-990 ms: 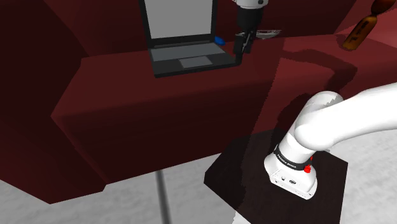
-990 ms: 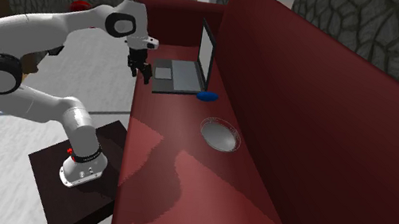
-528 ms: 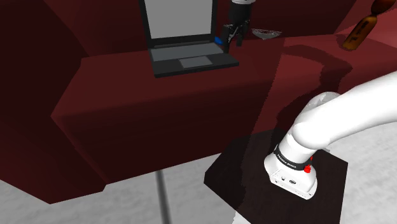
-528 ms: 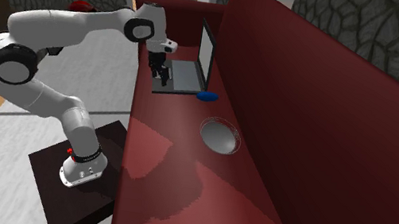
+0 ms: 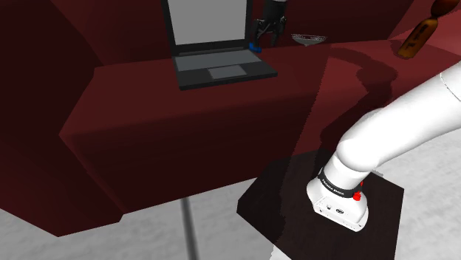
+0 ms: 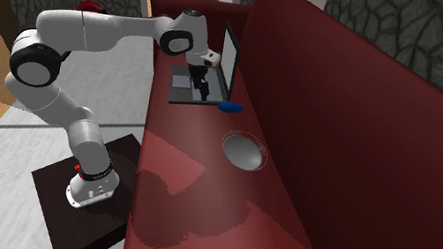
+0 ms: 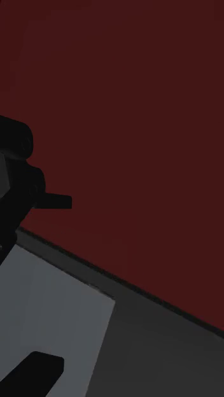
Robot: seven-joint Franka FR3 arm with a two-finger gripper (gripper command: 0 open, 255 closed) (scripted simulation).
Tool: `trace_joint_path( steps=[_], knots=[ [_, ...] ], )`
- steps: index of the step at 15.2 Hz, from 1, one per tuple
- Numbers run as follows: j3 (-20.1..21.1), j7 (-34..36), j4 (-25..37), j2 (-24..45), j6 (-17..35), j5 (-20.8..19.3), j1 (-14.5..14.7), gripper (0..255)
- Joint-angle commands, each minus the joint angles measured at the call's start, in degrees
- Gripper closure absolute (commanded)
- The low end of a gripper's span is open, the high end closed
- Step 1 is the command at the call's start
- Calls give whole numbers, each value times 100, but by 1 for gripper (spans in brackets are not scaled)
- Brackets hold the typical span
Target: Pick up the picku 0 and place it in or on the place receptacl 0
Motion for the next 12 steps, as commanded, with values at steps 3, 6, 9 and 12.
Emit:
trace_joint_path(
  steps=[3, 6, 9, 12],
  knots=[
    [-251, 172, 452, 533, 359, 129, -192, 0],
    [-442, 283, 792, 912, 593, 267, -328, 0],
    [-484, 299, 755, 1031, 789, 311, -356, 0],
    [-486, 289, 595, 1094, 1011, 326, -352, 0]
  ],
)
